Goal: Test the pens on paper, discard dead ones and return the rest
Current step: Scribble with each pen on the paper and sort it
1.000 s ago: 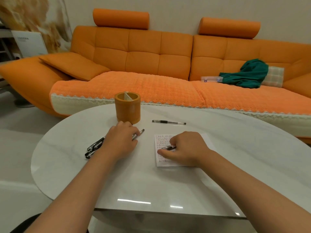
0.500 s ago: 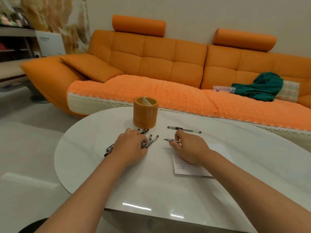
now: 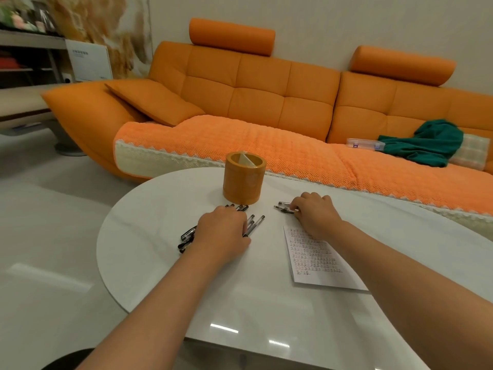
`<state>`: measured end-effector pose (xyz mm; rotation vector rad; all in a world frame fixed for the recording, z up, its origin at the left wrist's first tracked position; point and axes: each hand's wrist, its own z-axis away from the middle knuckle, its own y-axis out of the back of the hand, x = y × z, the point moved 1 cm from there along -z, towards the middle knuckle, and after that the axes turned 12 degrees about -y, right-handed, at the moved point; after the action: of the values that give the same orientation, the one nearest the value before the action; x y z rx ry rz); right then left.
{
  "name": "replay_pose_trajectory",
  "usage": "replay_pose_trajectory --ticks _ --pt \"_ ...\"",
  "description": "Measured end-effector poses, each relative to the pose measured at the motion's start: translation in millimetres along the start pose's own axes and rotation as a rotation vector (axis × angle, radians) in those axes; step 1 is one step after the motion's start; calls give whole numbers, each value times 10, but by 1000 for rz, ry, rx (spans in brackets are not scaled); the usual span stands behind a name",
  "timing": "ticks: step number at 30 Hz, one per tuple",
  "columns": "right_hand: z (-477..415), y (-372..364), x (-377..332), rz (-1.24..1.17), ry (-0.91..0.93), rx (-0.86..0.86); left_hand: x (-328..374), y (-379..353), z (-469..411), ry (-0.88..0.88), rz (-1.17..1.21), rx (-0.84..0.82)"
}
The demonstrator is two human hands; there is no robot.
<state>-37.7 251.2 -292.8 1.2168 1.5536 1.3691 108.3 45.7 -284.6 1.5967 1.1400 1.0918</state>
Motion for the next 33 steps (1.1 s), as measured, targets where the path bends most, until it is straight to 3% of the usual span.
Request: replay_pose_trajectory --ticks 5,10,22,33 --pt "56 78 -143 -92 56 46 -9 7 4 36 5 -14" --pt "302 230 -576 -319 321 -16 5 24 19 38 20 -31" --pt "507 216 -526 -88 495 37 26 45 64 59 23 -68" --pt "848 422 86 -398 215 26 327 100 -99 -14 64 -118"
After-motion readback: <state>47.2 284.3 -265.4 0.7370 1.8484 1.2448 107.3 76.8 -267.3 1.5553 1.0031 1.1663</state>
